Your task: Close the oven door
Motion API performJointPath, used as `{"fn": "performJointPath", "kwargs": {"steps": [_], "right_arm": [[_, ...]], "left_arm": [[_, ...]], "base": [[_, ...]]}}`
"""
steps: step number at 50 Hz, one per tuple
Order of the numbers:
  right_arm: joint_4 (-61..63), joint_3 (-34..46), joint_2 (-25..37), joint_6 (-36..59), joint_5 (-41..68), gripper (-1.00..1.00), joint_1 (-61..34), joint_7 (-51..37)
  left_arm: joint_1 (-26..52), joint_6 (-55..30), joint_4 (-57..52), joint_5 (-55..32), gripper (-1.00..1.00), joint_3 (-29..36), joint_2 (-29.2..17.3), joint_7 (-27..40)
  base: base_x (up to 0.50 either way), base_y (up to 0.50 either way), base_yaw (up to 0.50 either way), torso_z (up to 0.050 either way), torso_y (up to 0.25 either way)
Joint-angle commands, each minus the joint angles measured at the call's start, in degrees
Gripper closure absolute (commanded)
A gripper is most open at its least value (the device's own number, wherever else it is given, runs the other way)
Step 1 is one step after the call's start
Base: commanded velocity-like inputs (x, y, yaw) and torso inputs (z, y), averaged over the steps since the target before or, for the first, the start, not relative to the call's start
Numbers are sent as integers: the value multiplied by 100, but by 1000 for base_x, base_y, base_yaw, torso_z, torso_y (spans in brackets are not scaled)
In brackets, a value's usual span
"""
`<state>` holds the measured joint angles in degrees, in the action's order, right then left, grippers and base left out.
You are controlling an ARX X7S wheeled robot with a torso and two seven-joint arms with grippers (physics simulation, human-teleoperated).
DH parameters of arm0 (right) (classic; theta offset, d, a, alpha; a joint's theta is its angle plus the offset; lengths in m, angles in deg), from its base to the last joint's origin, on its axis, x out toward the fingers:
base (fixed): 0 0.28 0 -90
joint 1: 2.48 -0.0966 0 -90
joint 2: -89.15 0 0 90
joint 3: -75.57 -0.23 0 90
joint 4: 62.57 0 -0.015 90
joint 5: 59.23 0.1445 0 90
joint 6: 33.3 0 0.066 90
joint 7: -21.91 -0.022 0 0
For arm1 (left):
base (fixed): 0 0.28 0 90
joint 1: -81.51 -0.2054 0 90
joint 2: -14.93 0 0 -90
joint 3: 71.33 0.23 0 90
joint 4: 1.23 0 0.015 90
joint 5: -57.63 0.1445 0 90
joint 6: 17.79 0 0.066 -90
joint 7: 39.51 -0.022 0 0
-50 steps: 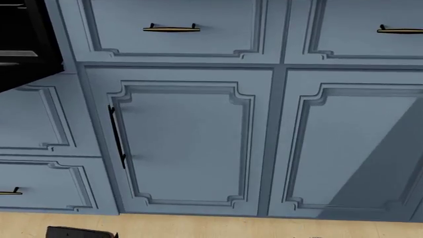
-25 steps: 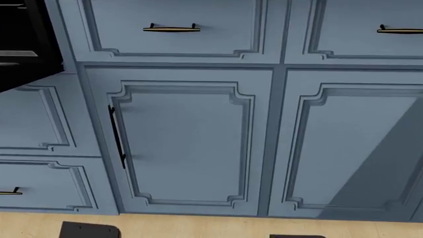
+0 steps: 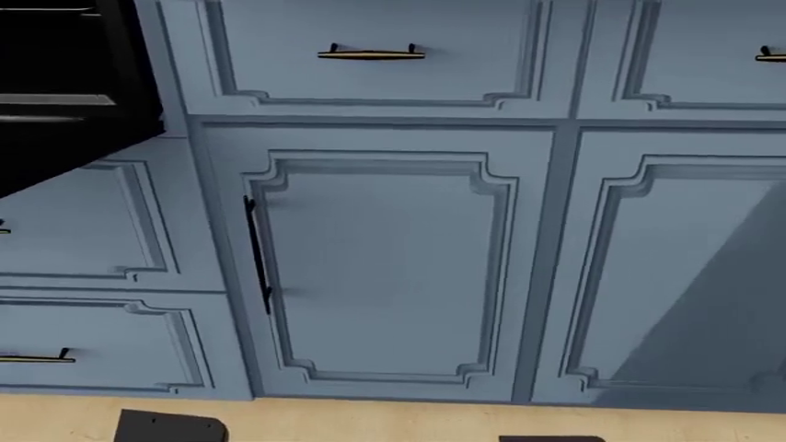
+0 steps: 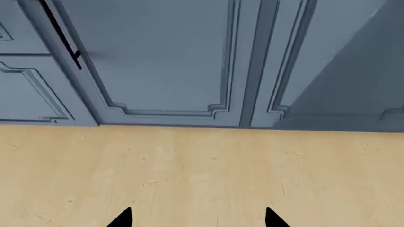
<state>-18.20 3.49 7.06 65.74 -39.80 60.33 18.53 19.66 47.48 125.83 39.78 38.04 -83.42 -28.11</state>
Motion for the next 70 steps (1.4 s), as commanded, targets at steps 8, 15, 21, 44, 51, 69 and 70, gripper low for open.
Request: {"fn": "performJointPath", "kwargs": {"steps": [8, 15, 21, 44, 51, 69, 70], "right_arm": [[-4, 9, -4, -84, 64, -100, 9, -10], [-17, -10, -4, -106, 116, -100, 6, 3], [8, 5, 6, -108, 129, -100, 18, 5], [45, 125, 25, -184, 62, -100, 44, -75], [68, 100, 34, -222, 113, -100, 62, -73], [75, 143, 48, -273, 135, -100, 76, -75], [80, 147, 49, -271, 134, -100, 79, -80]], "left_arm": [[26, 108, 100, -20, -100, 54, -16, -17], [39, 138, 130, -36, -100, 65, -19, -12], [11, -29, -96, -84, -100, 72, -63, 32], [-24, -127, -291, -175, -100, 105, -121, 74], [31, 250, 162, -114, -100, 143, -44, -17], [36, 260, 169, -153, -100, 180, -54, 9], [31, 258, 157, -155, -100, 181, -57, 15]], "base": [[-2, 500, 0, 0, 0], [-2, 500, 0, 0, 0], [-2, 500, 0, 0, 0], [-2, 383, 0, 0, 0], [-2, 413, 0, 0, 0], [-2, 414, 0, 0, 0], [-2, 414, 0, 0, 0]]}}
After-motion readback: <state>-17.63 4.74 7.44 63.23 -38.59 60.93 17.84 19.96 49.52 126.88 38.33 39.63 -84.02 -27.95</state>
